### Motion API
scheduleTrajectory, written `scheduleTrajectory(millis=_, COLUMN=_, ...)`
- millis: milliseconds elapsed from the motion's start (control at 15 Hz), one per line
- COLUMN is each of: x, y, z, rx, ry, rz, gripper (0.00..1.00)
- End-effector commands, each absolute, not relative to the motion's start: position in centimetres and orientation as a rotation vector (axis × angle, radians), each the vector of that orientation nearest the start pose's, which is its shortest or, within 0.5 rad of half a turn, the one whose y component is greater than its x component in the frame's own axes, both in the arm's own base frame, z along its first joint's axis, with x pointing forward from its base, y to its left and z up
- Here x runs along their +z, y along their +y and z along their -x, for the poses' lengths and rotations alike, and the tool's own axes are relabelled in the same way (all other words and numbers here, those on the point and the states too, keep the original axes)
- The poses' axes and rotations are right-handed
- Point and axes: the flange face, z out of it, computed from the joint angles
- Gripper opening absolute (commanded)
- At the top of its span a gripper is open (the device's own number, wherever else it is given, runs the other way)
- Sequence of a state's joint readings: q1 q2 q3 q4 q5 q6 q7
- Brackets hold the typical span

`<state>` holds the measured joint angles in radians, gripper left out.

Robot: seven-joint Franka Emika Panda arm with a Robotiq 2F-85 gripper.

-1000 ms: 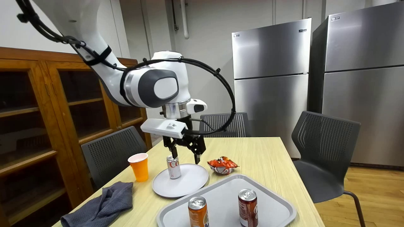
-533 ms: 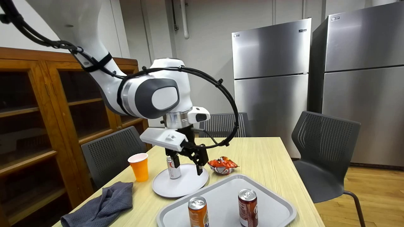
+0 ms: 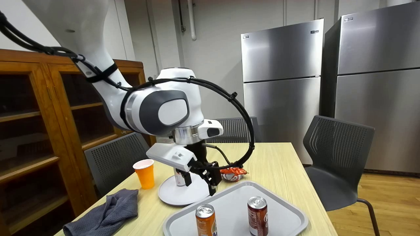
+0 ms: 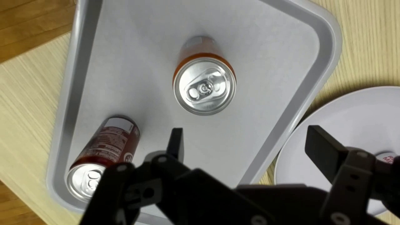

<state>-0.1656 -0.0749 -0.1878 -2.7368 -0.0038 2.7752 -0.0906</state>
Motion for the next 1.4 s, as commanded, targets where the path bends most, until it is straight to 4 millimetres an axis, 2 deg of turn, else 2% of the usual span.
scheduleTrajectory(millis=0, x=24.6, y=-14.3, z=-37.2, rx=-0.176, ry=0.47, rz=3.122, gripper=1.0)
scheduleTrajectory(millis=267, x=23.1, y=-14.7, z=-37.0, rx=-0.168, ry=0.506, rz=3.121, gripper=1.0)
scheduleTrajectory(millis=667, x=21.1, y=-15.2, z=-37.7, rx=-0.166, ry=0.539, rz=3.128, gripper=1.0)
scheduleTrajectory(millis=1333, x=18.7, y=-15.2, z=-37.3, rx=-0.084, ry=0.549, rz=3.134, gripper=1.0)
